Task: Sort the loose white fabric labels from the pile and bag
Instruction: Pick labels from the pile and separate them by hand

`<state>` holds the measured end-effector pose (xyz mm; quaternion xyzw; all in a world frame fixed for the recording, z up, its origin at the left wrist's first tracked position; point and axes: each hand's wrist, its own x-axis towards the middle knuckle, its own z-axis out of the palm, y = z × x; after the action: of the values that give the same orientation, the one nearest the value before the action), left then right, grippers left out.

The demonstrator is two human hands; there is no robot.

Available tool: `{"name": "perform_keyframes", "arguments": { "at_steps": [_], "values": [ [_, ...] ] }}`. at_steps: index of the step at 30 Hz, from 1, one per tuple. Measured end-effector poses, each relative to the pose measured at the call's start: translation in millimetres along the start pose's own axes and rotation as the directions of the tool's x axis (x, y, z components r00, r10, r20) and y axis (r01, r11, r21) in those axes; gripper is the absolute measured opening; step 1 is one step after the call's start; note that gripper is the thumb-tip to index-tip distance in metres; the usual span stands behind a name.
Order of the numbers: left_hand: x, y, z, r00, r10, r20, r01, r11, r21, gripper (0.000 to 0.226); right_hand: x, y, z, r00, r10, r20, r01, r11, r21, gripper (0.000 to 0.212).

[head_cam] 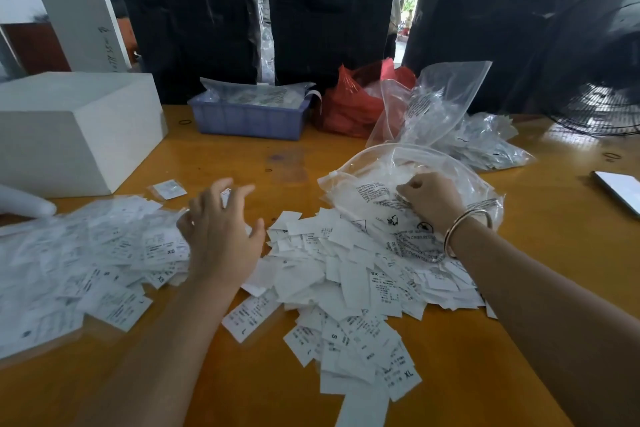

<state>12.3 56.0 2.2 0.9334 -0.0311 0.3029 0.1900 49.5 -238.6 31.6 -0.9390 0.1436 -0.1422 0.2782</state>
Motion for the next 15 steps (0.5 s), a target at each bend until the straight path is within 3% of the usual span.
{"name": "perform_keyframes", "arguments": {
  "at_steps": [4,7,12,15],
  "values": [
    [-8,14,1,0.963,0.255,0.088,-0.222,0.935,-0.277,0.033,-5,-1,-5,0.995,0.016,-0.102,0.003,0.983,0.185,0.046],
    [-14,21,4,0.902,0.388,0.190,-0.277,0.857,-0.435,0.027,-10,-4,-9,0.983,0.005,-0.181,0.040,0.969,0.244,0.033],
    [-17,25,7,0.854,0.454,0.254,-0.290,0.820,-0.493,0.023,-16,-11,-11,0.971,-0.068,-0.231,0.126,0.961,0.248,0.011],
    [-18,26,7,0.853,0.454,0.258,-0.286,0.820,-0.496,0.021,-14,-13,-10,0.983,-0.071,-0.169,0.116,0.956,0.270,0.006]
  ]
}}
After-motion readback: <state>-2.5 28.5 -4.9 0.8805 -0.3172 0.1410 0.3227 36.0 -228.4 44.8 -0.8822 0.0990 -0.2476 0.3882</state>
